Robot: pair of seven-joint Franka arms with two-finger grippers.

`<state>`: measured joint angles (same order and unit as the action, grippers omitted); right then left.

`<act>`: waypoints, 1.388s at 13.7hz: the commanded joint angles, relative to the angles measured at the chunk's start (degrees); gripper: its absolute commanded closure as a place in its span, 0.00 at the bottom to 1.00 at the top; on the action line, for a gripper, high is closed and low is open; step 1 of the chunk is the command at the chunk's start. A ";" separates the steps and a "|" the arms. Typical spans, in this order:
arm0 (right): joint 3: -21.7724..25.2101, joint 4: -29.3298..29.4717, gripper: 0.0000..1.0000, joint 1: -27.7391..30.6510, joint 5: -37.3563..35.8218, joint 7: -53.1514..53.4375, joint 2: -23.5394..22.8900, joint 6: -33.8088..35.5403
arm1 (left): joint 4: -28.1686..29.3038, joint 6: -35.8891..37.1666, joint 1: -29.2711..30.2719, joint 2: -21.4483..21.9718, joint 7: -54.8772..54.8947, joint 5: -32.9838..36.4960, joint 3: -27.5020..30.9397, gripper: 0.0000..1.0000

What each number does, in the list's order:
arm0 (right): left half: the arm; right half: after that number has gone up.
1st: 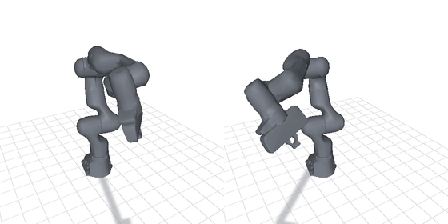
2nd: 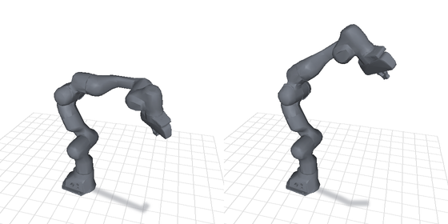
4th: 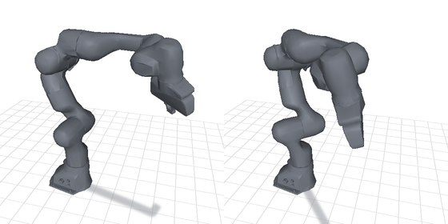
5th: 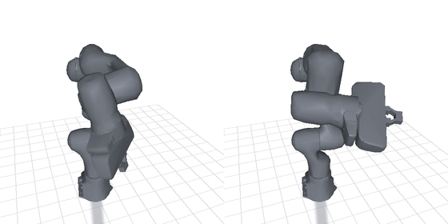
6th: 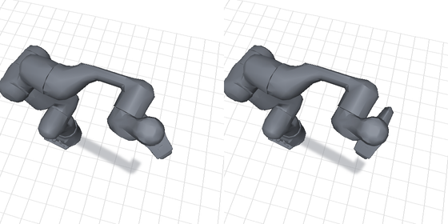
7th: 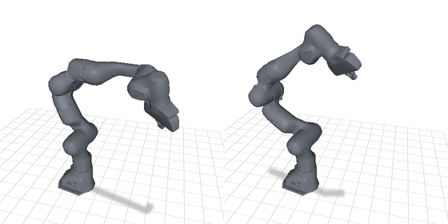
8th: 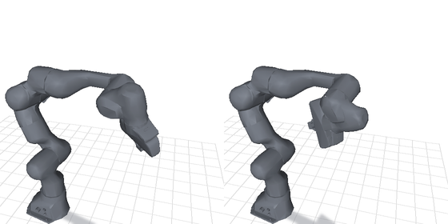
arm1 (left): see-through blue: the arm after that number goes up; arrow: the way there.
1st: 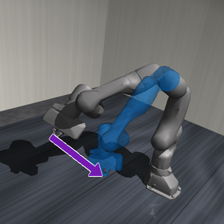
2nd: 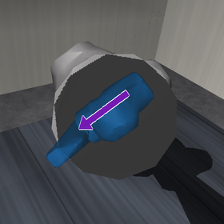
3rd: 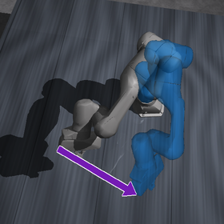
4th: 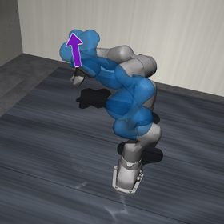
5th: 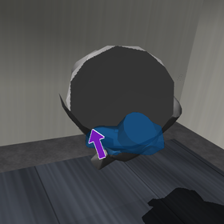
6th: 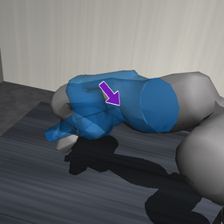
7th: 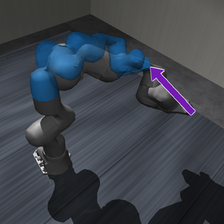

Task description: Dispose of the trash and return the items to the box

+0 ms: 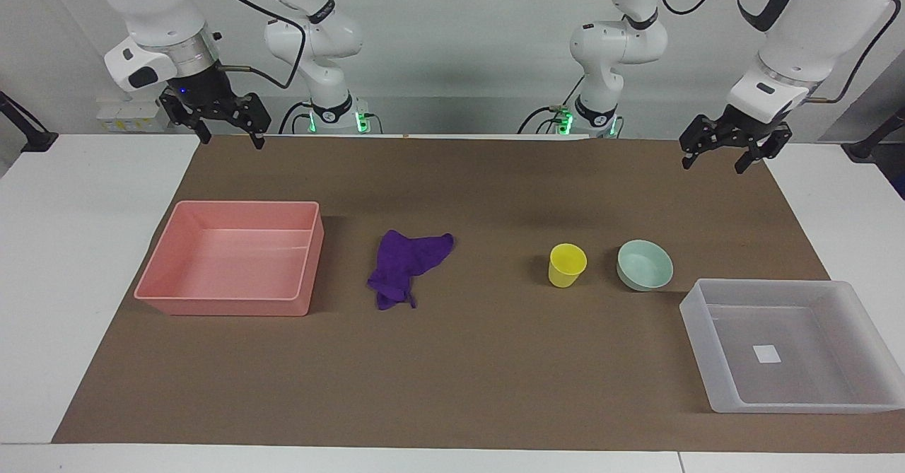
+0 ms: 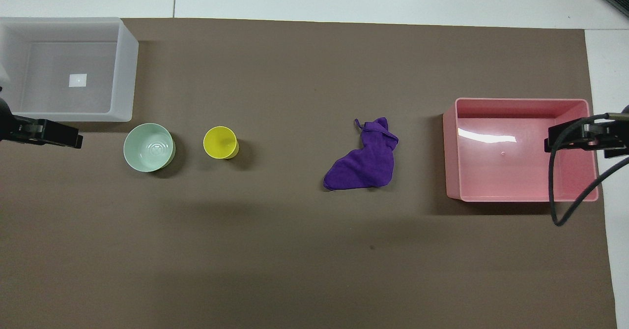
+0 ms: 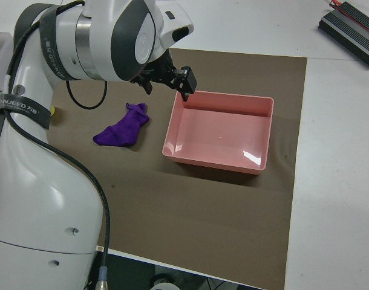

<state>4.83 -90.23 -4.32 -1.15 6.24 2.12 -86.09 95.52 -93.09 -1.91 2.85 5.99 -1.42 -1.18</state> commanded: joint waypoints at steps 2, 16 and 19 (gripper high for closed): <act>-0.44 -1.26 0.00 0.28 0.98 -1.50 0.51 -2.14 | 1.69 -0.15 0.41 1.63 -1.06 0.89 -0.13 0.00; -1.58 -22.93 0.00 -16.33 1.15 12.66 -8.01 -40.69 | 21.97 -30.18 2.52 -0.03 -1.50 0.80 -0.13 0.00; -1.58 -29.90 0.00 -18.44 1.15 11.16 -9.06 -48.88 | 24.36 -38.46 2.61 -4.59 -1.50 0.54 -0.13 0.00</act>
<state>3.23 -115.10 -22.37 -1.01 18.68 -8.44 -130.35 118.21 -126.52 0.10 0.46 5.53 -1.36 -0.81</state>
